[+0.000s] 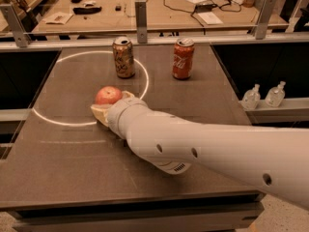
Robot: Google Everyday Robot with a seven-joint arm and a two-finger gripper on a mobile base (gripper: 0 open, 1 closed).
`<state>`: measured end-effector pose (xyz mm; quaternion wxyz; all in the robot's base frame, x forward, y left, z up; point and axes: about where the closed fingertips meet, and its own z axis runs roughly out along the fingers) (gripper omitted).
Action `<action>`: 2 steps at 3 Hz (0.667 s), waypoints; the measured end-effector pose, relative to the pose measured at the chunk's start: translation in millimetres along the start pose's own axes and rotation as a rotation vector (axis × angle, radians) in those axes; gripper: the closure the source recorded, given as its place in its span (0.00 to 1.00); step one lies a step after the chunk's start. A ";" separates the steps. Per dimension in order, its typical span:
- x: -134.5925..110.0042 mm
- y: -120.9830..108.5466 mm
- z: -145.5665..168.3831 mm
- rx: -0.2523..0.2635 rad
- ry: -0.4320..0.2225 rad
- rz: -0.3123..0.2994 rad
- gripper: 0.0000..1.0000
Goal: Move apple near orange can
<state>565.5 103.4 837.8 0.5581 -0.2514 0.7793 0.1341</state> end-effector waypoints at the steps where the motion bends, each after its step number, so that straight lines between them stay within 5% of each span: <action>1: -17.5 -18.9 16.2 0.062 -0.045 -0.045 1.00; 2: -42.0 -30.3 30.0 0.087 -0.093 -0.105 1.00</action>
Offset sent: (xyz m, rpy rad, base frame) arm 0.0836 0.0041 0.0527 -0.0935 -0.2388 -0.0344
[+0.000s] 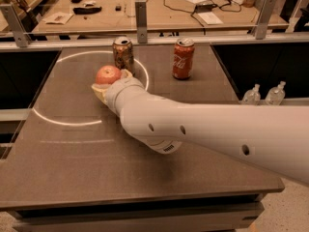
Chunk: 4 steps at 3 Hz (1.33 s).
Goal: Move apple near orange can
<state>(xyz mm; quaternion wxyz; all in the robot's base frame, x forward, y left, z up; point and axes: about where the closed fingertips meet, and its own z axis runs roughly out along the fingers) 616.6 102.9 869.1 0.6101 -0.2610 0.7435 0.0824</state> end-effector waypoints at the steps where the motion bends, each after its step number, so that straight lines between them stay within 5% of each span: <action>1: -0.7 -8.0 13.8 0.000 0.009 -0.027 1.00; 4: 30.2 -28.6 24.2 0.034 0.107 -0.018 1.00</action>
Offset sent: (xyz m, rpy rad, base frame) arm 0.0408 -0.0204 -0.0324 -0.0855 0.1019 -0.0364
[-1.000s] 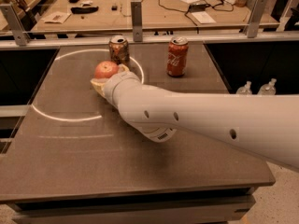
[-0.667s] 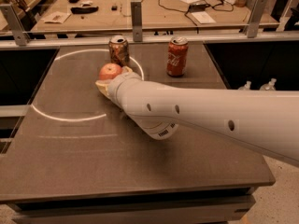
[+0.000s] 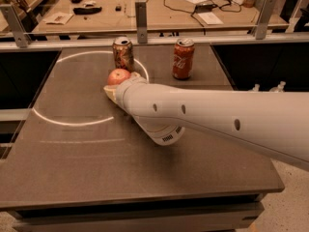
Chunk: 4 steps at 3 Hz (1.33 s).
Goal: Move apple near orange can
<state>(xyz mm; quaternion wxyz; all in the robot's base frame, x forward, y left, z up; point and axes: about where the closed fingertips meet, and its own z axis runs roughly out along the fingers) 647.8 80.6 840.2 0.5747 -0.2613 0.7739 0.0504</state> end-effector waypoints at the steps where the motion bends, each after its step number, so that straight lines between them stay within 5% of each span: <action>1: 2.1 0.3 -3.0 -0.013 0.006 0.024 0.83; 4: 5.8 1.6 -6.3 -0.043 0.030 0.127 0.13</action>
Offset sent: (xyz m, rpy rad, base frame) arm -0.0072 -0.0070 -0.0061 0.0899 0.1083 -0.0089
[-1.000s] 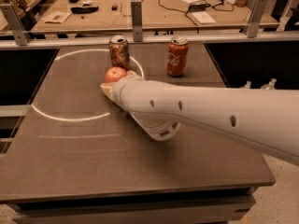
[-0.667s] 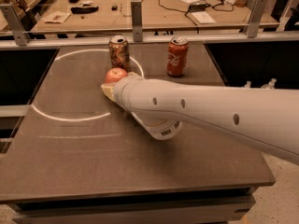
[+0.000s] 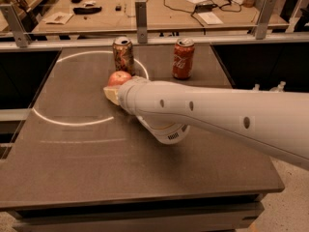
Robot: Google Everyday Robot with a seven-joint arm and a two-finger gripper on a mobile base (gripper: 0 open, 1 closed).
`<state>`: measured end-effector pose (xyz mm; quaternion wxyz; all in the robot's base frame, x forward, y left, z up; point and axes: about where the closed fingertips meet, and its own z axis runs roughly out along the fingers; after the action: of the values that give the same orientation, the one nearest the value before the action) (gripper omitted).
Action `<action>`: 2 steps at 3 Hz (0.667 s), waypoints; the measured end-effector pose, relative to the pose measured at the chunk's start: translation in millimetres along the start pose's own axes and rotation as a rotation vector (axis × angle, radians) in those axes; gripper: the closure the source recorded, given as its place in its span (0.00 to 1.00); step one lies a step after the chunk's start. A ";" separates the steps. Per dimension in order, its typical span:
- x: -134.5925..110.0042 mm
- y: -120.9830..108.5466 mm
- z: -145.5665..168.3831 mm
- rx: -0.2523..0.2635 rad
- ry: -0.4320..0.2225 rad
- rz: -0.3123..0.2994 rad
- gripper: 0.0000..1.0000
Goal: Move apple near orange can
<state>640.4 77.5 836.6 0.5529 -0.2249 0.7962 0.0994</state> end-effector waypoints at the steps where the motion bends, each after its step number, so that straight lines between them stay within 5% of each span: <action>1: 2.0 3.0 0.3 -0.009 0.008 0.002 0.00; 2: 8.2 6.2 -0.7 -0.022 0.032 0.002 0.00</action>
Offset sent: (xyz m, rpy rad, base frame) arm -0.0089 0.0047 -0.0085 -0.0216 0.0770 0.0252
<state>634.6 80.7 828.8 0.5374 -0.2315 0.8041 0.1050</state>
